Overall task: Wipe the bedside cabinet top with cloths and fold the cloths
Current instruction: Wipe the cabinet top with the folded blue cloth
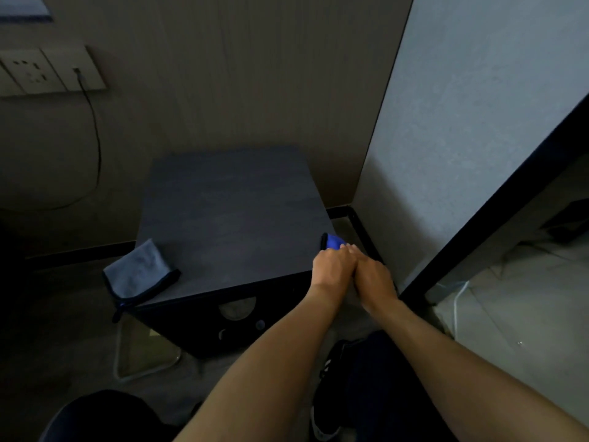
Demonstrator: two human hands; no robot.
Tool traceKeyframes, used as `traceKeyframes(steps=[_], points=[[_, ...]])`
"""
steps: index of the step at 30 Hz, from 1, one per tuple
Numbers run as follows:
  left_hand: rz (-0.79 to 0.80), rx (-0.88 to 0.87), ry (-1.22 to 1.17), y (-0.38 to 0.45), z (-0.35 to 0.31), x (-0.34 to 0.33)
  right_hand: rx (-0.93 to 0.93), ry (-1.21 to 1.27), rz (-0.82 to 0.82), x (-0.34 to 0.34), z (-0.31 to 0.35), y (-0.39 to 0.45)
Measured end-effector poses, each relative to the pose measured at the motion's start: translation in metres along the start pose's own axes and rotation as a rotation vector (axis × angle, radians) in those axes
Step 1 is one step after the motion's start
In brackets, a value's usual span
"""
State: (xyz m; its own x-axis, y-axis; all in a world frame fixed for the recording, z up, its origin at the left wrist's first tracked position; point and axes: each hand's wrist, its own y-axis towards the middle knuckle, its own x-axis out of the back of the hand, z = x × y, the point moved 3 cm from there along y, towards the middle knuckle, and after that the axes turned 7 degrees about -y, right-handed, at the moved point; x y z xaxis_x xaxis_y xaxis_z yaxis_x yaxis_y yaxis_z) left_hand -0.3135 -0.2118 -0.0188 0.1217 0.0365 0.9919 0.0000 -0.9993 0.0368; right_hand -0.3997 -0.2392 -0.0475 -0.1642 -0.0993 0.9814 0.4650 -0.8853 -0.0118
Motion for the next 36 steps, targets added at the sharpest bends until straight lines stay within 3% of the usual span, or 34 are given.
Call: traceKeyframes(steps=[7,11,19,28,36], points=[[0.106,-0.02,0.049,-0.003,0.008,-0.004,0.025,0.028,0.029,0.008,-0.005,0.0],[0.026,-0.012,0.072,-0.019,0.032,0.001,0.081,0.092,-0.022,-0.002,0.026,0.002],[0.086,0.08,0.069,-0.072,0.106,0.007,0.222,-0.027,0.002,-0.023,0.11,-0.004],[0.085,0.323,0.062,-0.138,0.181,0.04,0.366,-0.034,0.08,-0.042,0.212,-0.011],[0.067,0.332,0.08,-0.148,0.194,0.036,0.375,-0.053,0.08,-0.049,0.232,-0.007]])
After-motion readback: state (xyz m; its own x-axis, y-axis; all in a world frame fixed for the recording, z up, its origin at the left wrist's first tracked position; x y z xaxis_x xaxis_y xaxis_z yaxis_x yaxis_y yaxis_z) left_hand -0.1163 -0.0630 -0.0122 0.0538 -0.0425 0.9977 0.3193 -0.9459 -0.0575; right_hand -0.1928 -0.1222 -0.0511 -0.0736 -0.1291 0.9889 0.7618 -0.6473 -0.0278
